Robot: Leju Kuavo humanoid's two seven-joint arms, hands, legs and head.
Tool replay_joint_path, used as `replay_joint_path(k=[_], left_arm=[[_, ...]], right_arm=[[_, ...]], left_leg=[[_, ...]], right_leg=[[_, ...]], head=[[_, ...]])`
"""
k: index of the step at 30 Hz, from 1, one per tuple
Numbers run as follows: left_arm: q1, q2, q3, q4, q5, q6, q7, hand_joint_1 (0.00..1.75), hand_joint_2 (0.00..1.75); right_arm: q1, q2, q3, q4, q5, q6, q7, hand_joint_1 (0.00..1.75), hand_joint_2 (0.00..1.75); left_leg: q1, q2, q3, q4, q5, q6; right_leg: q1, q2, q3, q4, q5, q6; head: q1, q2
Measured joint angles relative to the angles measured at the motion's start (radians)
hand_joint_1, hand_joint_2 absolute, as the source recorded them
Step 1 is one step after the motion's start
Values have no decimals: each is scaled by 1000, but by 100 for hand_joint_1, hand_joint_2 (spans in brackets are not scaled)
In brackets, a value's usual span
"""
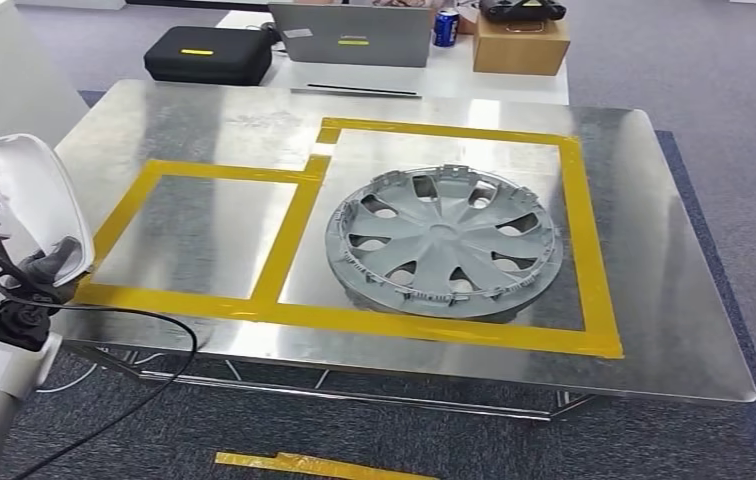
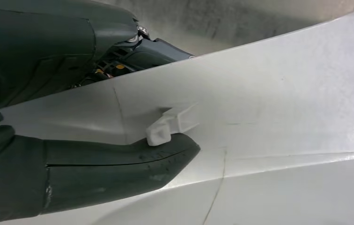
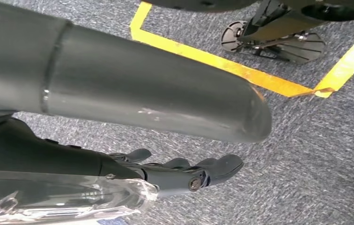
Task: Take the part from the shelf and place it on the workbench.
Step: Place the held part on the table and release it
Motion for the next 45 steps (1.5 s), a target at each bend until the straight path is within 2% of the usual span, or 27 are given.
replay_joint_path(k=[3,4,5,6,8,9,10,12,14,16,19,20,21,22,24,26,29,30,32,34,35,36,37,39,41,44,45], left_arm=[[-3,7,-19,6,-4,24,0,175,175],[-3,9,-26,11,-5,32,0,175,175],[-2,11,-31,16,-5,38,0,175,175],[-1,12,-34,20,-4,43,1,175,175],[1,14,-37,28,2,49,2,175,175],[1,16,-38,32,5,51,2,175,175],[2,19,-40,36,8,52,2,175,175],[4,24,-43,43,11,52,3,167,175],[6,30,-46,50,12,51,4,81,175],[7,37,-48,54,13,50,5,1,175],[12,42,-52,61,14,49,5,0,175],[15,43,-54,63,14,49,6,0,175],[17,45,-55,64,14,48,6,0,175],[17,47,-55,65,14,48,6,0,175],[15,52,-57,65,14,47,6,0,175],[11,56,-58,65,14,49,6,0,175],[8,59,-58,65,14,53,5,0,44],[7,61,-58,65,14,54,5,0,0],[6,62,-58,65,14,55,6,0,0],[7,64,-58,65,14,57,6,0,0],[8,64,-58,66,13,57,6,0,0],[8,64,-58,66,12,57,6,0,0],[9,65,-58,66,12,57,6,0,0],[9,68,-58,66,9,56,7,0,0],[8,74,-58,66,7,52,9,0,0],[8,81,-59,66,3,48,11,0,0],[8,82,-60,66,2,48,11,0,0]], right_arm=[[-3,0,0,0,2,1,2,0,0],[-3,0,0,0,3,2,3,0,0],[-3,0,1,0,3,3,4,0,0],[-3,0,1,0,4,4,4,0,0],[-6,0,1,0,5,6,5,0,0],[-7,0,1,0,5,7,5,0,0],[-9,1,1,0,6,8,5,0,0],[-9,1,1,0,6,10,5,0,0],[-8,1,1,0,7,12,5,0,0],[-9,1,1,0,8,13,5,0,0],[-9,2,2,0,10,16,6,0,0],[-9,2,2,0,11,17,7,0,0],[-9,2,2,0,11,18,8,0,0],[-9,2,3,0,11,19,8,0,0],[-10,3,5,0,11,21,8,0,0],[-10,4,7,0,12,22,9,0,0],[-10,4,8,0,12,23,11,0,0],[-10,4,8,-1,12,23,12,0,0],[-10,5,10,-1,13,23,15,0,0],[-9,5,13,-1,13,24,16,0,0],[-8,5,14,-1,13,25,16,0,0],[-7,5,15,-1,13,25,17,0,0],[-7,5,15,-1,13,26,17,0,0],[-9,5,16,-1,14,27,18,0,0],[-12,5,16,-2,15,28,19,0,0],[-10,6,17,-2,17,28,22,0,0],[-10,6,17,-2,17,28,23,0,0]], left_leg=[[-1,1,0,0,0,5],[-1,1,0,0,-1,6],[-1,1,0,0,-1,6],[-1,1,0,0,-1,6],[-1,0,2,0,-1,4],[-3,0,2,2,-2,1],[-5,0,0,2,-2,-4],[-6,0,-2,1,1,-16],[-3,0,-2,2,-2,-26],[-2,0,-23,50,-40,-34],[-1,0,-103,231,-126,-39],[-1,0,-118,263,-130,-39],[-1,0,-115,259,-114,-38],[-2,0,-93,217,-83,-36],[-3,1,-25,86,-22,-28],[-8,1,14,5,-5,-20],[-10,0,21,-12,-5,-8],[-8,0,24,-16,-3,-2],[-4,2,27,-21,0,6],[-3,2,27,-20,0,9],[-3,2,26,-20,1,9],[-3,2,27,-20,1,9],[-3,2,27,-20,0,8],[-3,1,28,-19,0,1],[-6,1,26,-17,0,-12],[-3,0,24,-20,4,-29],[-1,0,21,-12,-5,-34]], right_leg=[[-5,-2,-78,165,-76,9],[-6,-2,-105,216,-90,11],[-7,-2,-116,236,-88,11],[-7,-2,-108,217,-67,10],[-7,-2,-47,92,-3,4],[-6,-1,-14,29,17,0],[-6,-1,10,-15,28,-3],[-2,1,24,-37,28,-10],[-2,1,25,-42,34,-23],[-5,1,27,-50,40,-35],[-1,0,28,-50,40,-41],[0,0,29,-50,40,-42],[0,0,29,-50,39,-42],[0,0,31,-49,39,-42],[3,1,34,-48,37,-39],[4,1,31,-45,36,-31],[2,0,29,-44,34,-16],[1,-1,22,-30,22,-10],[-2,-1,-21,58,-28,0],[-7,-2,-84,189,-82,9],[-10,-2,-103,228,-89,12],[-12,-2,-105,230,-78,14],[-14,-3,-87,192,-50,15],[-17,-3,-16,53,10,15],[-16,-1,31,-35,33,8],[-13,2,36,-48,36,-13],[-13,1,37,-50,39,-20]], head=[[4,0],[3,0],[4,0],[4,0],[4,0],[4,0],[3,0],[2,0],[2,0],[-1,0],[-3,0],[-3,0],[-3,0],[-3,0],[-3,0],[-2,0],[-2,0],[0,0],[3,0],[4,0],[4,0],[4,0],[4,0],[5,0],[3,0],[2,0],[1,0]])
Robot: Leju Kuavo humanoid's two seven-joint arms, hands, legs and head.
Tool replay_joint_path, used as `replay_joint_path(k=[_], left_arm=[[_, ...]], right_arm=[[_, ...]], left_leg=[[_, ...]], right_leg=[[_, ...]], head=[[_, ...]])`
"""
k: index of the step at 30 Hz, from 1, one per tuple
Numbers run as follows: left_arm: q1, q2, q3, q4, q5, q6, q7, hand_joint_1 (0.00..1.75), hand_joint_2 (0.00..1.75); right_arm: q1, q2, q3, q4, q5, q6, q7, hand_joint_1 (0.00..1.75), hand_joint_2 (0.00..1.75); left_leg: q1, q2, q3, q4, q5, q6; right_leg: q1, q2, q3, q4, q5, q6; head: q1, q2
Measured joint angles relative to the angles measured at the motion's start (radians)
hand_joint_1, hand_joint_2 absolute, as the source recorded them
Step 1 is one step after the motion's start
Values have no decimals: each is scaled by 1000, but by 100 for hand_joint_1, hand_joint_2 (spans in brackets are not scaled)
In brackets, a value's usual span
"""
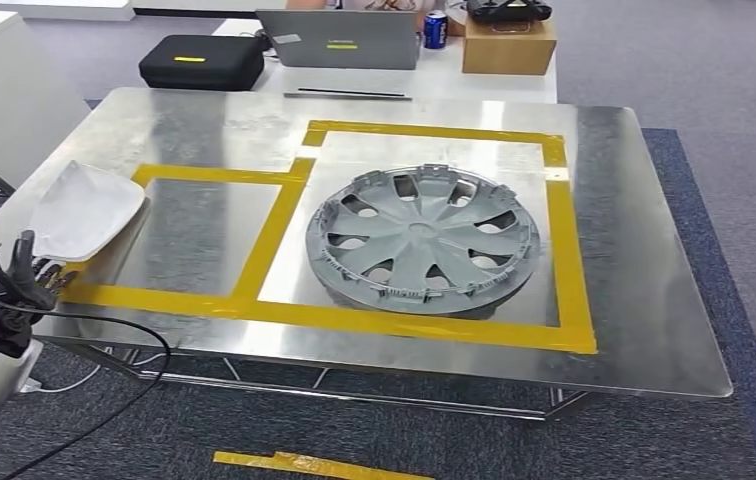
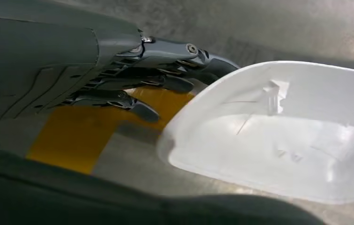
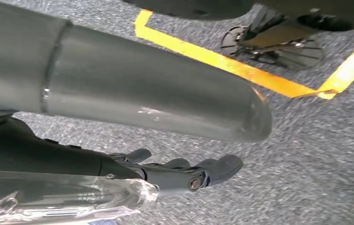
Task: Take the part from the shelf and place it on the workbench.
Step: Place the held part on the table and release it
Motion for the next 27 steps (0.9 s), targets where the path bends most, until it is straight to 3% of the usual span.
replay_joint_path(k=[2,4,5,6,7,10,12,15,17,19,20,21,22,25,27], left_arm=[[0,3,-1,0,-4,-2,1,0,0],[1,3,-4,-1,-9,-8,2,0,0],[2,3,-7,-3,-12,-12,4,0,0],[2,3,-12,-8,-15,-18,6,0,0],[2,3,-17,-16,-19,-23,9,0,0],[-2,2,-34,-58,-37,-44,15,0,0],[-4,0,-51,-101,-53,-67,17,0,0],[3,-9,-85,-188,-74,-98,38,0,0],[6,-18,-114,-258,-85,-115,57,0,0],[7,-29,-142,-316,-89,-125,70,0,0],[9,-34,-155,-339,-90,-127,75,0,0],[11,-38,-165,-357,-90,-127,78,0,0],[12,-41,-172,-372,-91,-127,80,0,0],[13,-45,-186,-410,-93,-128,81,0,0],[14,-46,-192,-424,-92,-135,75,0,0]], right_arm=[[-1,0,0,0,1,0,1,0,0],[-1,0,1,-1,3,0,2,0,0],[0,0,2,-1,4,0,3,0,0],[0,0,4,-1,4,0,4,0,0],[0,0,5,-1,5,0,5,0,0],[-1,1,10,-4,6,1,8,0,0],[-1,1,13,-6,6,1,10,0,0],[1,1,18,-9,6,3,8,0,0],[0,1,22,-10,6,3,6,0,0],[-1,1,26,-12,6,3,9,0,0],[-2,1,27,-12,6,3,10,0,0],[-1,1,29,-13,6,3,12,0,0],[-1,1,31,-13,6,3,12,0,0],[-2,1,33,-16,6,3,13,0,0],[-3,1,34,-17,6,3,14,0,0]], left_leg=[[2,0,-31,73,-51,-5],[2,1,-88,204,-116,-7],[2,1,-109,253,-132,-7],[2,1,-116,270,-128,-6],[2,1,-104,249,-107,-3],[-1,1,-10,68,-21,8],[-5,1,17,7,-12,14],[-5,1,16,-4,-10,26],[0,2,17,-9,-6,37],[-1,2,17,-9,-7,43],[-2,2,17,-8,-7,43],[-2,2,17,-8,-7,43],[-2,2,17,-8,-8,43],[-5,1,19,-6,-12,37],[-8,1,17,-5,-12,29]], right_leg=[[-1,-1,0,-5,5,-13],[3,-1,-1,-5,5,-18],[5,-1,-2,-5,5,-19],[6,-1,-2,-5,5,-20],[8,-1,-2,-4,5,-20],[12,0,-3,-1,5,-16],[15,-1,-10,2,7,-7],[14,-3,-21,9,2,9],[12,-3,-53,74,-38,21],[9,-3,-117,209,-99,31],[7,-4,-146,268,-119,35],[6,-4,-160,293,-119,36],[6,-4,-153,276,-100,36],[6,-5,-54,77,-8,28],[7,-4,-14,4,5,21]], head=[[-4,0],[-6,0],[-6,0],[-6,0],[-6,0],[-6,0],[-6,0],[-6,0],[-2,0],[3,0],[3,0],[3,0],[3,0],[4,0],[2,0]])
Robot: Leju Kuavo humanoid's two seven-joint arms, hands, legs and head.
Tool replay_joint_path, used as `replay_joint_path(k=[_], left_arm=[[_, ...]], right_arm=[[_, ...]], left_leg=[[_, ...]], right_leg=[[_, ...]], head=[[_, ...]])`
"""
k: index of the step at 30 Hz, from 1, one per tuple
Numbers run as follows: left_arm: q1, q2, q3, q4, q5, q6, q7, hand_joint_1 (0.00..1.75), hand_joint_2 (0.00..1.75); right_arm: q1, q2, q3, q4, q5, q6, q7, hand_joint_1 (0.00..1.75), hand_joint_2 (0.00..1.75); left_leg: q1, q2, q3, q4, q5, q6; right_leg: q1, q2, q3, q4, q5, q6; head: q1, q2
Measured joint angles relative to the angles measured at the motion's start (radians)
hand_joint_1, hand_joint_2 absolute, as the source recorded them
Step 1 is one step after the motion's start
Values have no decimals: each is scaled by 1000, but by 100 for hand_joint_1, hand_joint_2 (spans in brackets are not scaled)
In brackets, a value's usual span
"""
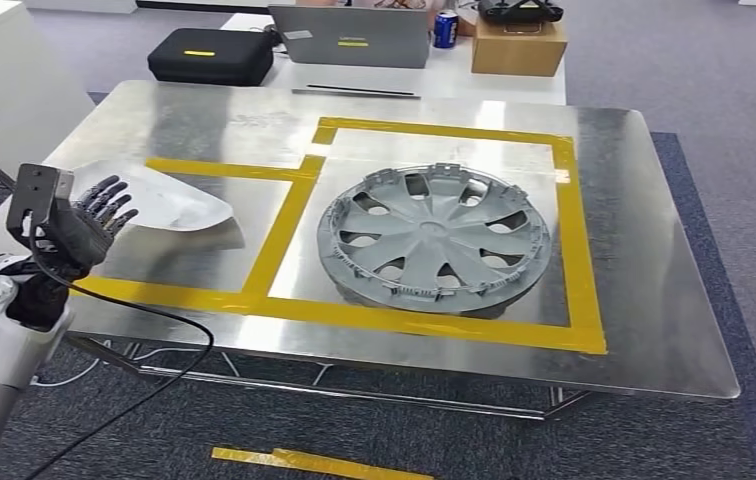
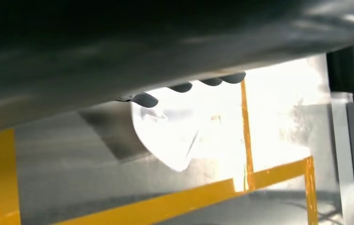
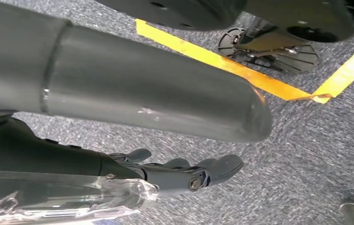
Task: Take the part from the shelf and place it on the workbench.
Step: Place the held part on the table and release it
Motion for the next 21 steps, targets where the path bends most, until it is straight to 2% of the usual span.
replay_joint_path(k=[2,4,5,7,8,9,10,11,13,14,15,18,20,21], left_arm=[[3,-4,-7,-12,0,-11,-11,0,0],[8,-9,-14,-26,-3,-14,-19,0,0],[9,-11,-17,-32,-5,-14,-21,0,0],[13,-13,-22,-37,-7,-12,-23,0,0],[17,-14,-25,-38,-7,-12,-24,0,0],[21,-15,-28,-38,-7,-11,-24,0,0],[25,-16,-29,-39,-7,-11,-24,0,0],[27,-17,-31,-42,-8,-11,-25,0,0],[24,-21,-35,-56,-17,-5,-29,0,0],[22,-26,-39,-66,-25,1,-31,0,0],[21,-33,-45,-79,-33,8,-32,0,0],[21,-56,-69,-117,-47,21,-30,0,0],[17,-68,-88,-140,-54,24,-29,0,0],[14,-74,-97,-150,-60,28,-30,0,0]], right_arm=[[2,0,1,0,0,0,0,0,0],[4,0,1,0,0,0,0,0,0],[4,0,2,-1,0,-1,-1,0,0],[4,0,3,-1,0,-1,-2,0,0],[5,0,4,-1,0,-1,-2,0,0],[6,0,4,-1,0,-1,-2,0,0],[6,0,4,-1,0,-1,-2,0,0],[6,0,5,-1,-1,-1,-2,0,0],[5,1,5,-1,-1,0,-3,0,0],[4,1,5,-1,-2,0,-3,0,0],[3,1,5,-1,-3,0,-3,0,0],[1,1,6,-3,-6,1,-4,0,0],[-1,1,6,-5,-8,2,-4,0,0],[-2,1,6,-5,-9,3,-5,0,0]], left_leg=[[0,0,0,-1,1,-9],[2,0,-7,17,-18,-17],[3,0,-22,51,-41,-21],[4,0,-80,176,-103,-25],[4,0,-111,237,-124,-27],[4,0,-132,274,-129,-28],[4,0,-136,275,-113,-27],[4,0,-121,238,-80,-26],[2,0,-64,113,-8,-20],[1,0,-40,59,9,-17],[0,0,-26,26,14,-13],[-1,-2,-21,7,10,1],[2,-1,-18,3,12,12],[3,0,-18,3,12,16]], right_leg=[[1,2,4,-5,-2,-10],[-1,2,8,-12,2,-22],[-3,1,10,-16,4,-28],[-3,1,11,-17,4,-34],[-2,2,11,-17,3,-36],[-2,2,11,-16,2,-36],[-2,3,12,-16,2,-36],[-2,3,13,-14,1,-36],[0,5,14,-10,-3,-31],[2,4,12,-7,-5,-27],[4,4,10,-5,-7,-22],[3,1,4,-3,-9,-7],[1,0,-18,41,-37,4],[-1,0,-45,95,-65,8]], head=[[-1,0],[-2,0],[-4,0],[-6,0],[-6,0],[-6,0],[-6,0],[-6,0],[-6,0],[-6,0],[-5,0],[-5,0],[-2,0],[-1,0]])
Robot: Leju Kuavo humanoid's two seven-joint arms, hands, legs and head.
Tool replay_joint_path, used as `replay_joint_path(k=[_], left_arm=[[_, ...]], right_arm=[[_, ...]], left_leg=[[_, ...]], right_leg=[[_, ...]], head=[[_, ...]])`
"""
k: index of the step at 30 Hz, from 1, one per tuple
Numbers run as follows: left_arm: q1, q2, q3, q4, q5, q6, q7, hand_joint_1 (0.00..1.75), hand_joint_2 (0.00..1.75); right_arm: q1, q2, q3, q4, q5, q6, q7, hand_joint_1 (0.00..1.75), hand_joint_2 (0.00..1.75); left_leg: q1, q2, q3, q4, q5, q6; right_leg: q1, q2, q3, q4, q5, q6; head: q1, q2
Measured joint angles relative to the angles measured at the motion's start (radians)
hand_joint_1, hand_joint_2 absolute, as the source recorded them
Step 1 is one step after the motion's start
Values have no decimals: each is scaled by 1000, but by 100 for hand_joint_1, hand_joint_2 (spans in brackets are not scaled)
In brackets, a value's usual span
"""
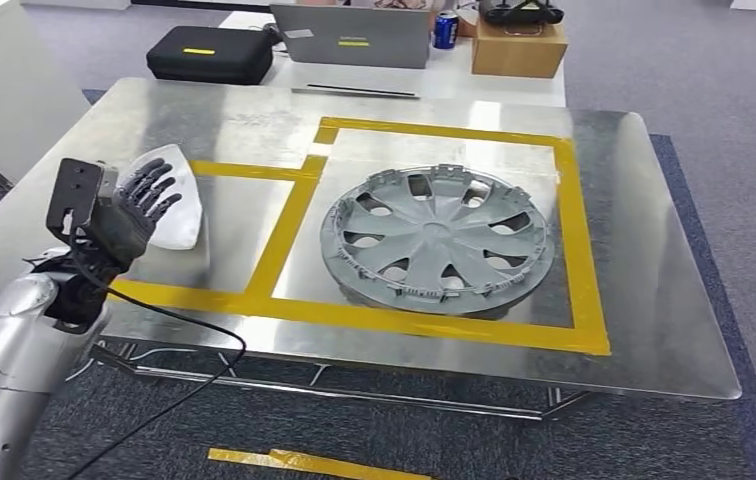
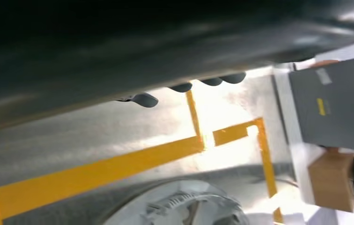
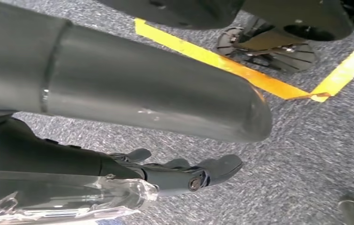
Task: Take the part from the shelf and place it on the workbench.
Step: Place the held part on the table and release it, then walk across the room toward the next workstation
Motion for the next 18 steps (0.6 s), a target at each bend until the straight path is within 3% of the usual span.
replay_joint_path(k=[2,3,4,5,7,9,12,14,17,18], left_arm=[[-3,-12,-19,-16,-30,20,-19,0,0],[-3,-18,-27,-25,-61,40,-45,0,0],[-3,-26,-33,-36,-98,67,-79,0,0],[-3,-35,-38,-51,-137,96,-113,0,0],[-5,-50,-45,-88,-206,151,-159,0,0],[-5,-61,-50,-123,-266,198,-191,0,0],[3,-75,-54,-165,-351,250,-244,0,0],[10,-82,-56,-190,-393,274,-279,0,0],[33,-91,-59,-218,-452,313,-324,0,0],[45,-95,-59,-225,-472,326,-336,0,0]], right_arm=[[-1,0,0,0,-4,2,-1,0,0],[0,1,1,0,-7,4,-3,0,0],[1,1,1,0,-11,5,-5,0,0],[1,1,1,-1,-15,6,-7,0,0],[1,1,1,-1,-22,7,-12,0,0],[1,2,1,-2,-28,7,-16,0,0],[5,3,1,-2,-34,6,-17,0,0],[6,6,1,-3,-36,5,-15,0,0],[6,10,1,-4,-38,6,-14,0,0],[7,11,1,-5,-39,6,-13,0,0]], left_leg=[[-1,1,0,0,-1,5],[-1,1,0,0,-1,6],[-1,1,1,1,-1,6],[-1,0,2,1,-2,6],[-2,-1,5,1,-5,3],[-6,-3,5,3,-7,-5],[-7,-2,2,3,-7,-19],[-5,-2,-8,32,-34,-28],[-4,-1,-76,199,-131,-36],[-4,-1,-96,249,-150,-37]], right_leg=[[-2,-1,-69,138,-57,6],[-2,-1,-93,184,-69,8],[-2,-1,-100,194,-61,9],[-2,-1,-86,162,-34,8],[-2,-2,-18,24,34,2],[-1,-1,37,-79,63,-5],[1,1,49,-100,64,-17],[-2,0,52,-108,70,-29],[-2,-1,54,-111,75,-37],[-2,-1,53,-110,75,-38]], head=[[2,0],[2,0],[2,0],[2,0],[2,0],[1,0],[0,0],[-2,0],[-7,0],[-7,0]])
